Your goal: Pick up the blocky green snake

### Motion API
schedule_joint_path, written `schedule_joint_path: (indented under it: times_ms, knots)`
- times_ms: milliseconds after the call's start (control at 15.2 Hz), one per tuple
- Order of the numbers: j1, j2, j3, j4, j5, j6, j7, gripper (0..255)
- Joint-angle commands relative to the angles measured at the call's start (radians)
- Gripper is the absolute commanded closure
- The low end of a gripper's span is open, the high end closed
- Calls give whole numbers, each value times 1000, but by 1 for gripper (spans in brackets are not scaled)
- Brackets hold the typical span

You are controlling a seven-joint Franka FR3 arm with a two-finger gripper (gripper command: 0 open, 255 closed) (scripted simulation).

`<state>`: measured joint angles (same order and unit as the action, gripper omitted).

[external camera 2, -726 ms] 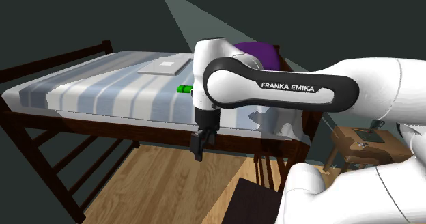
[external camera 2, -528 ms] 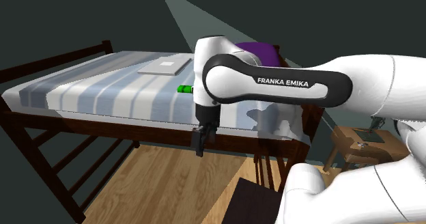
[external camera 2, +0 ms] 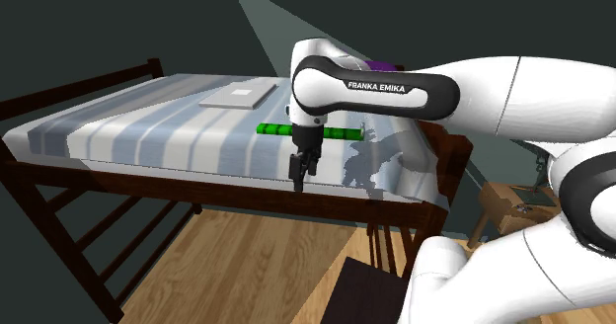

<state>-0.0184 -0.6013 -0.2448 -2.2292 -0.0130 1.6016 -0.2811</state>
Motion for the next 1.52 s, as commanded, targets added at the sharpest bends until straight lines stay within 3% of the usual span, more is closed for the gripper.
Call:
schedule_joint_path:
  times_ms: [0,462,924,1188,1452]
  knots:
    - [-2,60,-40,60,-13,-4,-55,0]
    - [-7,273,-179,287,-19,-35,-256,0]
    - [-36,553,-313,592,63,-102,-481,0]
    - [-104,754,-369,823,159,-177,-614,0]
    - [-244,993,-385,1143,285,-302,-724,0]
